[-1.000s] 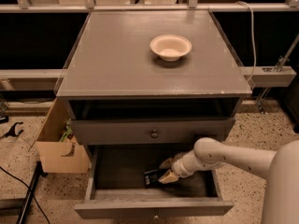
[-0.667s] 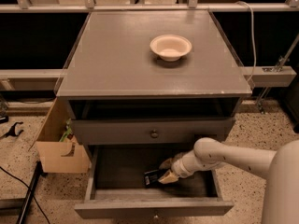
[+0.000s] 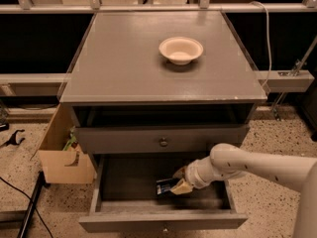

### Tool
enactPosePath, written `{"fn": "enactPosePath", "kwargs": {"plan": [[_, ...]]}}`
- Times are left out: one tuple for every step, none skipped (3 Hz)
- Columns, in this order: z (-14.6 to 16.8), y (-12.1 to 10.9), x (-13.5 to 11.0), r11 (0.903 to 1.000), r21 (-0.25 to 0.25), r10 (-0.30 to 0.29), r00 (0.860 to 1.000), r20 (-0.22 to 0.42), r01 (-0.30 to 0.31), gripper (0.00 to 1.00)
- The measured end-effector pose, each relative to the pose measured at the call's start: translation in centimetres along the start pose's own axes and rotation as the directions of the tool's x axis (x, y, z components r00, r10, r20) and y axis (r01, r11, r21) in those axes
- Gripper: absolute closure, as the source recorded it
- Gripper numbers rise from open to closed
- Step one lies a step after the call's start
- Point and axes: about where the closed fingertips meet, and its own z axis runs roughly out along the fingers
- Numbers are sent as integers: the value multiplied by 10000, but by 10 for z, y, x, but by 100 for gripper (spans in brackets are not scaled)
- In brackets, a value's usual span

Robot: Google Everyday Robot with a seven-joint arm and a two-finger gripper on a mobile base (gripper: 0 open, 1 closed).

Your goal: Pick rxbar blueberry from middle drawer and place on counter

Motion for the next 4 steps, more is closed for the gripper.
{"fn": "enactPosePath", "kwargs": {"plan": [[-31, 11, -10, 9987, 281, 434, 9990, -145, -430, 100], [-70, 21, -23, 9961, 623, 648, 9974, -299, -629, 100], [-121, 17, -48, 9926, 1129, 515, 9974, -512, -454, 100], [-185, 3, -91, 9866, 1633, 118, 9958, -912, 32, 100]]}}
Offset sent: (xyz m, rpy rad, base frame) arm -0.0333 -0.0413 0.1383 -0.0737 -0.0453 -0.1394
